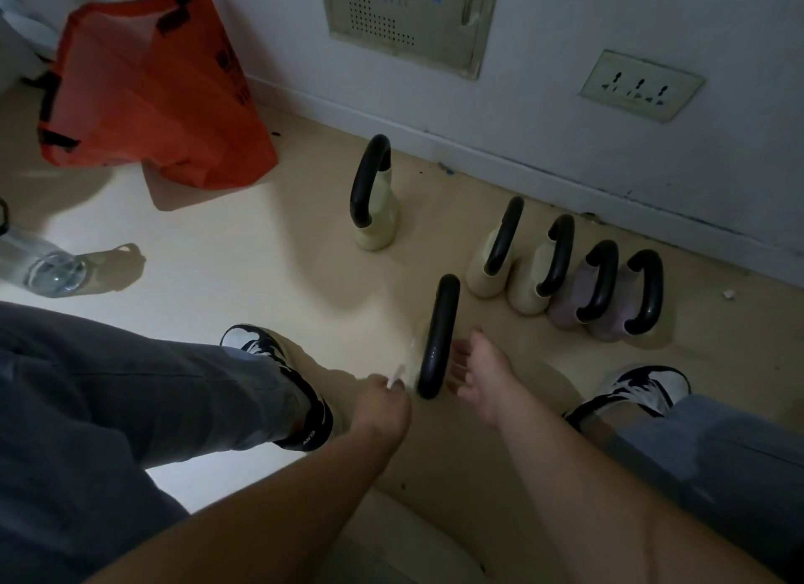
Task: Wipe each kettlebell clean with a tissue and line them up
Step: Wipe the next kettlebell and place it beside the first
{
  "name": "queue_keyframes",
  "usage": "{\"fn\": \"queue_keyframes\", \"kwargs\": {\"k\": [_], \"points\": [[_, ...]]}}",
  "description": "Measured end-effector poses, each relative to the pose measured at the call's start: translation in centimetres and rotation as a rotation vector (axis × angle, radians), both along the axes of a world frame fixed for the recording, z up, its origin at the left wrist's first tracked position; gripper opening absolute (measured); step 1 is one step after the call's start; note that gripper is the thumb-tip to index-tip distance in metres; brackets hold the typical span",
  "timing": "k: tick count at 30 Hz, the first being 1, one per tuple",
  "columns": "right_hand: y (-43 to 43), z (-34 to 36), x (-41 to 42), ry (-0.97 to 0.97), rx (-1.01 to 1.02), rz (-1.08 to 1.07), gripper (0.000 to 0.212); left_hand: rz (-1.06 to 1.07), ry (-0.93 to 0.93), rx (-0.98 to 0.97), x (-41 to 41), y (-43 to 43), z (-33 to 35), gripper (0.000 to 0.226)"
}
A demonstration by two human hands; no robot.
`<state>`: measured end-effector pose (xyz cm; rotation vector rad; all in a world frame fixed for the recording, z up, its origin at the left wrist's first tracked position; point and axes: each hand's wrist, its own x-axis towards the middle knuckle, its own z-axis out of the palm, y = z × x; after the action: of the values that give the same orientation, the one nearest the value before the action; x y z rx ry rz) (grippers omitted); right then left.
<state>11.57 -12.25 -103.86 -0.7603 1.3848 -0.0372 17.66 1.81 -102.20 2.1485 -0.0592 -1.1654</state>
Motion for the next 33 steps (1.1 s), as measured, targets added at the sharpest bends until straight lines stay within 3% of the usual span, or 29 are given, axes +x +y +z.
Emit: {"fn": "queue_keyframes", "kwargs": {"k": [4, 8, 10, 12, 15, 20, 24, 28, 33], "points": [[-0.2, -0.1, 0.3, 0.048, -0.03, 0.006, 0.047, -0.079, 0.09, -0.19, -0.7, -2.0, 2.6, 0.032], [-1.5, 1.0, 0.8, 0.186, -0.302, -0.002, 0.032, -0.093, 0.047, -0.028, 0.1, -2.8, 3.1, 0.025], [-2.8, 2.7, 1.4, 0.084, -0.32, 0.042, 0.021, -0.081, -0.009, 0.054, 2.5, -3.7, 4.2, 0.025], [-4.3, 4.9, 1.8, -0.058, -0.348, 0.188, 0.019, -0.072, -0.035, -0.041, 4.9, -4.5, 5.5, 0.03], [-5.5, 8.2, 1.8, -0.253, -0.306, 0.426, 0.037, -0.052, 0.178, -0.318, 6.8, -5.3, 7.6, 0.027], [-5.3, 10.1, 1.3, -0.448, -0.166, 0.616, 0.05, -0.101, 0.439, -0.533, 8.8, -6.3, 8.4, 0.032], [-4.9, 8.7, 1.7, -0.27, -0.231, 0.601, 0.038, -0.154, 0.385, -0.541, 8.3, -6.9, 7.5, 0.032], [-6.4, 8.0, 1.5, -0.128, -0.312, 0.331, 0.036, -0.096, 0.184, -0.458, 9.0, -7.6, 6.3, 0.024], [-8.4, 9.3, 2.2, 0.32, -0.73, 0.28, 0.038, 0.035, -0.033, -0.26, 10.2, -7.8, 3.8, 0.018]]}}
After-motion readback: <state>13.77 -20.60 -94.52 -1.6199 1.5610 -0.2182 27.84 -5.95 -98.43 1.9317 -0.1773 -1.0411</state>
